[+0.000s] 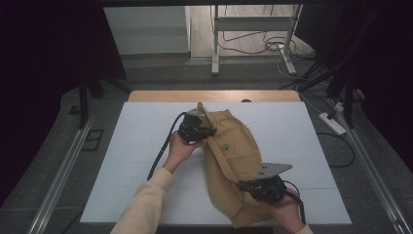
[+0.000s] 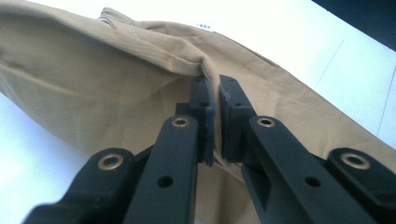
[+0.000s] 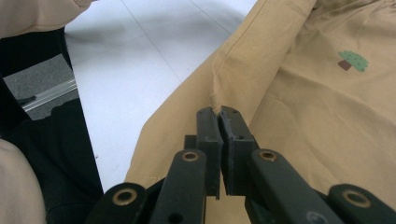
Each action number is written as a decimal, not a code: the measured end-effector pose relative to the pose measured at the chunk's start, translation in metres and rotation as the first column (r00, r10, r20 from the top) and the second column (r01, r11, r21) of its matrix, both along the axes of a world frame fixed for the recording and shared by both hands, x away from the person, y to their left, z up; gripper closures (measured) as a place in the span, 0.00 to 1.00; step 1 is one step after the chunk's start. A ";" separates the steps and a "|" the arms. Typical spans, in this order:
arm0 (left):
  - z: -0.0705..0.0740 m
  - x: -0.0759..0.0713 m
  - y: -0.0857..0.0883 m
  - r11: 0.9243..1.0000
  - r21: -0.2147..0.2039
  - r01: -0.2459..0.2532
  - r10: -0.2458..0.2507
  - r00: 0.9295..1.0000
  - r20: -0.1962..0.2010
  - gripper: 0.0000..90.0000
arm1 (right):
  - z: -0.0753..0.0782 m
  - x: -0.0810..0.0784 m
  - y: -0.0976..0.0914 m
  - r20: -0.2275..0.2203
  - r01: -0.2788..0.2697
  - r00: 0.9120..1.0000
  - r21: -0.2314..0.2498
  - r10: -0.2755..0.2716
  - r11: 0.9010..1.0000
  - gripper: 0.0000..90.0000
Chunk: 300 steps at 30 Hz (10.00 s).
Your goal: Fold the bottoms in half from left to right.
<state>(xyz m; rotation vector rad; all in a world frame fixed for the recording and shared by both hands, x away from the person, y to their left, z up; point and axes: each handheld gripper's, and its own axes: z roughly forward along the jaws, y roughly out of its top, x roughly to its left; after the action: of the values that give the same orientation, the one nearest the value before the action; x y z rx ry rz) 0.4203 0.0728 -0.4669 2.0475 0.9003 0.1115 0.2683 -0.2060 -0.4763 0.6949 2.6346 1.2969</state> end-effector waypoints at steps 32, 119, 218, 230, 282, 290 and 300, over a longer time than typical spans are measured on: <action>-0.005 0.005 -0.021 1.000 0.001 0.019 -0.019 1.000 -0.009 0.94 | -0.002 -0.002 -0.021 -0.001 0.039 0.999 -0.002 -0.039 0.999 0.97; -0.014 -0.010 -0.039 0.994 0.003 0.108 -0.108 0.994 0.010 0.42 | -0.012 0.002 -0.058 -0.025 0.195 0.980 -0.068 -0.197 0.979 0.47; -0.033 -0.082 0.066 1.000 0.029 0.004 -0.004 1.000 -0.008 0.35 | -0.026 0.118 -0.024 0.054 0.281 0.960 -0.258 -0.276 0.925 0.95; -0.032 -0.081 0.069 1.000 0.026 -0.005 0.006 1.000 -0.002 0.34 | -0.020 0.113 -0.020 0.073 0.281 0.959 -0.173 -0.273 0.944 0.58; -0.032 -0.081 0.075 0.999 0.036 -0.017 0.017 1.000 -0.002 0.33 | -0.033 0.059 0.081 -0.019 -0.031 0.999 -0.253 0.027 0.967 0.32; -0.033 -0.081 0.075 0.999 0.035 -0.018 0.018 1.000 -0.002 0.33 | -0.040 0.060 0.081 -0.003 -0.004 1.000 -0.311 0.003 0.950 0.32; -0.032 -0.082 0.076 0.999 0.032 -0.019 0.019 1.000 0.000 0.33 | -0.040 0.064 0.076 -0.016 0.033 0.999 -0.344 -0.041 0.938 0.37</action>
<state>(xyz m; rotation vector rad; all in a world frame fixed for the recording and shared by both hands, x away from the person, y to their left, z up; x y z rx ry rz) 0.3386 0.1486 -0.4992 2.0695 0.9236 0.1367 0.3321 -0.1296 -0.5164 0.6999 2.7475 0.7883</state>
